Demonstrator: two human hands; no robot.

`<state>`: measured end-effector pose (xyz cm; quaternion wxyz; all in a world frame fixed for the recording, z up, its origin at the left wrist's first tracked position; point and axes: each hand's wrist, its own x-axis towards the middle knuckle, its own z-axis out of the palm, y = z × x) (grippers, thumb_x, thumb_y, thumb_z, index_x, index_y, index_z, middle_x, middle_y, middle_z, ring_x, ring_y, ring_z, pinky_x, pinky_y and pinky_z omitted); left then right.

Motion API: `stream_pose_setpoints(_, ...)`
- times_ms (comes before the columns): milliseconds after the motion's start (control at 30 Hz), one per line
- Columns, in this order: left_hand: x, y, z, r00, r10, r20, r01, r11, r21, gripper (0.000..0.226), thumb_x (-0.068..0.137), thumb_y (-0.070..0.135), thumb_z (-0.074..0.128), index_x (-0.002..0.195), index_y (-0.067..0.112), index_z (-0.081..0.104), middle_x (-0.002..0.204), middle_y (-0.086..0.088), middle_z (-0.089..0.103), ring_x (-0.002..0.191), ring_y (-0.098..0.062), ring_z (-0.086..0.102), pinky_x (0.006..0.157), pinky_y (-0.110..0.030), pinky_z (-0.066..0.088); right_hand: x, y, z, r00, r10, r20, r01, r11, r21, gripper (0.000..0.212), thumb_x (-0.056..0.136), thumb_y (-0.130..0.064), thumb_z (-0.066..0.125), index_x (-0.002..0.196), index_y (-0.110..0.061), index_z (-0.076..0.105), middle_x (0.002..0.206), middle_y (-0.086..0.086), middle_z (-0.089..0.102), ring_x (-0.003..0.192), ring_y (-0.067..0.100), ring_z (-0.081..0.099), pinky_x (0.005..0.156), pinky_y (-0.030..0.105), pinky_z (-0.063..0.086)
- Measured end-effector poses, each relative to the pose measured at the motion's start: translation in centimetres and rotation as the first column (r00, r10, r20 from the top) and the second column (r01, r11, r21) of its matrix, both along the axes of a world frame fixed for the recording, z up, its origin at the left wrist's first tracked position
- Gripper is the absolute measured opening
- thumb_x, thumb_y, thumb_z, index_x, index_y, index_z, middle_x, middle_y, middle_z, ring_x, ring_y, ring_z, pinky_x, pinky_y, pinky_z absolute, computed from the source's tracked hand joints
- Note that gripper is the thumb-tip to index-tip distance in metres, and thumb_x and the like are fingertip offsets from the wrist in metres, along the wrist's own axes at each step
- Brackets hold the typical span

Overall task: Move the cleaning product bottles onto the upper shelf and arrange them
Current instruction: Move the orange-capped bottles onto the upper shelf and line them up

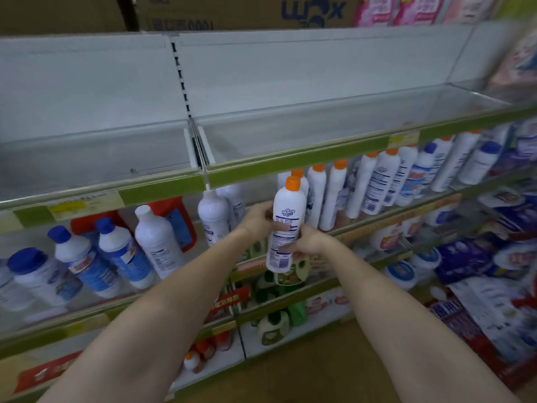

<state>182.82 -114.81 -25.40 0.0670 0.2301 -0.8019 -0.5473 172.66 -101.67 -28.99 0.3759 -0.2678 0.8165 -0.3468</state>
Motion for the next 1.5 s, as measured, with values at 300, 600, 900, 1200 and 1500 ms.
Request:
stream_pose_setpoints(300, 0.1, 3.8, 0.3, 0.967, -0.249, -0.059, 0.256, 0.949, 0.185, 0.054, 0.079, 0.002, 0.081, 0.127, 0.012, 0.06, 0.114, -0.007, 0.07, 0.094, -0.018, 0.068, 0.072, -0.028, 0.058, 3.8, 6.8, 1.4, 0.986, -0.168, 0.019, 0.167, 0.985, 0.039, 0.044, 0.085, -0.018, 0.082, 0.124, -0.013, 0.062, 0.116, 0.006, 0.071, 0.093, 0.024, 0.071, 0.075, 0.037, 0.063)
stream_pose_setpoints(600, 0.6, 9.9, 0.1, 0.954, -0.298, -0.033, 0.292, 0.894, 0.339, 0.035, 0.081, 0.004, 0.08, 0.112, 0.007, 0.065, 0.11, -0.01, 0.072, 0.093, -0.026, 0.07, 0.078, -0.042, 0.06, 8.5, 14.3, 1.3, 0.931, -0.364, 0.018, 0.364, 0.931, 0.02, 0.041, 0.092, -0.029, 0.075, 0.128, -0.015, 0.063, 0.119, 0.003, 0.071, 0.094, 0.025, 0.072, 0.079, 0.039, 0.062)
stream_pose_setpoints(900, 0.5, 13.7, 2.5, 0.947, -0.32, -0.029, 0.311, 0.891, 0.33, 0.023, 0.086, 0.023, 0.078, 0.103, 0.017, 0.064, 0.097, -0.002, 0.073, 0.084, -0.02, 0.072, 0.066, -0.033, 0.057, 9.4, 18.8, 3.9, 0.924, -0.362, 0.122, 0.363, 0.932, 0.017, 0.04, 0.093, -0.038, 0.072, 0.127, -0.019, 0.06, 0.105, -0.002, 0.075, 0.074, 0.009, 0.071, 0.057, 0.022, 0.053)
stream_pose_setpoints(1200, 0.1, 17.4, 5.5, 0.973, -0.23, 0.034, 0.193, 0.88, 0.435, 0.024, 0.098, 0.025, 0.064, 0.113, 0.007, 0.06, 0.089, -0.007, 0.071, 0.071, -0.02, 0.07, 0.048, -0.029, 0.054, 8.2, 20.4, 4.7, 0.853, -0.52, -0.041, 0.504, 0.843, -0.187, 0.04, 0.073, -0.036, 0.085, 0.107, -0.022, 0.069, 0.1, -0.001, 0.077, 0.091, 0.022, 0.074, 0.088, 0.046, 0.06)
stream_pose_setpoints(1500, -1.6, 19.4, 6.4, 0.992, -0.122, 0.028, 0.094, 0.87, 0.484, 0.083, 0.06, 0.064, 0.087, 0.12, 0.013, 0.061, 0.11, -0.01, 0.07, 0.1, -0.031, 0.068, 0.097, -0.05, 0.053, 8.5, 18.8, 7.3, 0.753, -0.249, -0.61, 0.378, 0.921, 0.091, 0.05, 0.064, -0.067, 0.073, 0.098, -0.032, 0.065, 0.089, -0.004, 0.072, 0.079, 0.018, 0.069, 0.071, 0.041, 0.06)
